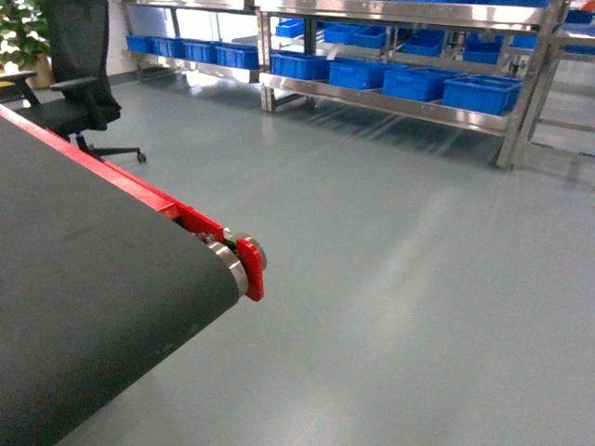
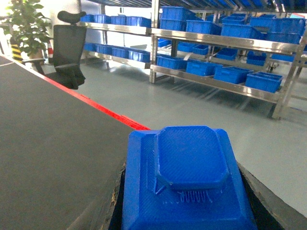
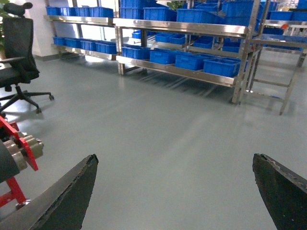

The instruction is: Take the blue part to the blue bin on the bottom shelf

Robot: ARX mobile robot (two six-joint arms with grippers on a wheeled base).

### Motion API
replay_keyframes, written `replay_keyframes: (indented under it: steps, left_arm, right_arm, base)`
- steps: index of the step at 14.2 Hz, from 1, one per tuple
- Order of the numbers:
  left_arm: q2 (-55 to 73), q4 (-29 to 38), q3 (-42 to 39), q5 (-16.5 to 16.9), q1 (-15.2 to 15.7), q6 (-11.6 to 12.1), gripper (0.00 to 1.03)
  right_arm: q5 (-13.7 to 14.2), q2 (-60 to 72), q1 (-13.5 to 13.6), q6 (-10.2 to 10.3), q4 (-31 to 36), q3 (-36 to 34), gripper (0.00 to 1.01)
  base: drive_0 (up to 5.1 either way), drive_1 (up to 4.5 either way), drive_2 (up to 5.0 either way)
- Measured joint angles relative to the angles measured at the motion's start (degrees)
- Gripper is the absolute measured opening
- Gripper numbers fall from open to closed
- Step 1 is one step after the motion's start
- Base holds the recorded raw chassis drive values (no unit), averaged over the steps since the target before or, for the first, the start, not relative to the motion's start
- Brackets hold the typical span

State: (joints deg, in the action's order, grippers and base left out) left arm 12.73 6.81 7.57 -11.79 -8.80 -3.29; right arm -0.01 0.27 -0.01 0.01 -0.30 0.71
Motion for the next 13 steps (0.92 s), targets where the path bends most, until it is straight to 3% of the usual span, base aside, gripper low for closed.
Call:
replay_keyframes:
  steps: [13]
  left_arm:
    - [0.0,0.0,0.0,0.0,0.0,0.0,0.43]
  right_arm:
    - [0.0,0.0,0.0,0.0,0.0,0.0,0.98]
  base:
    - [-1.6,-1.61,-1.6]
